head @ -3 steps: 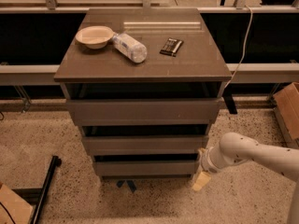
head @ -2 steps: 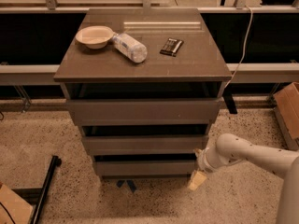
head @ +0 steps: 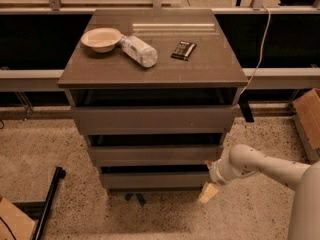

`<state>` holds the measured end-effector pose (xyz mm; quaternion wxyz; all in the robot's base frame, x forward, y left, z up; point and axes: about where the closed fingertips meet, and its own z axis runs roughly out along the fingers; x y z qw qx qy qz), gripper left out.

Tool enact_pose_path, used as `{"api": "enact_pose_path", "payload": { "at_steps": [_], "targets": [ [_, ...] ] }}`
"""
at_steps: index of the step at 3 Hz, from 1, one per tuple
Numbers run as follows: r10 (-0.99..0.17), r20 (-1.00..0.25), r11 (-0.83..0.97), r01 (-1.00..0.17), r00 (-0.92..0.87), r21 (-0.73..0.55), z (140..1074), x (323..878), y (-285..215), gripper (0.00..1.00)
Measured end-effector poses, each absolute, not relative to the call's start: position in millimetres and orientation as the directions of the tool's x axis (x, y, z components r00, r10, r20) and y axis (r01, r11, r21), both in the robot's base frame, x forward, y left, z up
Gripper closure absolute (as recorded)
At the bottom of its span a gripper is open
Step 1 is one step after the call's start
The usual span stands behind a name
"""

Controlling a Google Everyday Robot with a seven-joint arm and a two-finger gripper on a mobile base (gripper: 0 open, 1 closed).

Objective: Open bottom drawer

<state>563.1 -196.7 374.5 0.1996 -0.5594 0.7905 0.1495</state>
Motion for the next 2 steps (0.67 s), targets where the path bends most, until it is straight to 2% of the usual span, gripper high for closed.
{"api": "enact_pose_path", "payload": {
  "at_steps": [1,2],
  "targets": [
    [-0.833,-0.454,0.359,-0.933,-0.316,-0.008,372,556,-202,0.0],
    [-0.818,-0.481,0.37,-0.929,-0.315,-0.021,349,555,-201,0.0]
  ]
}}
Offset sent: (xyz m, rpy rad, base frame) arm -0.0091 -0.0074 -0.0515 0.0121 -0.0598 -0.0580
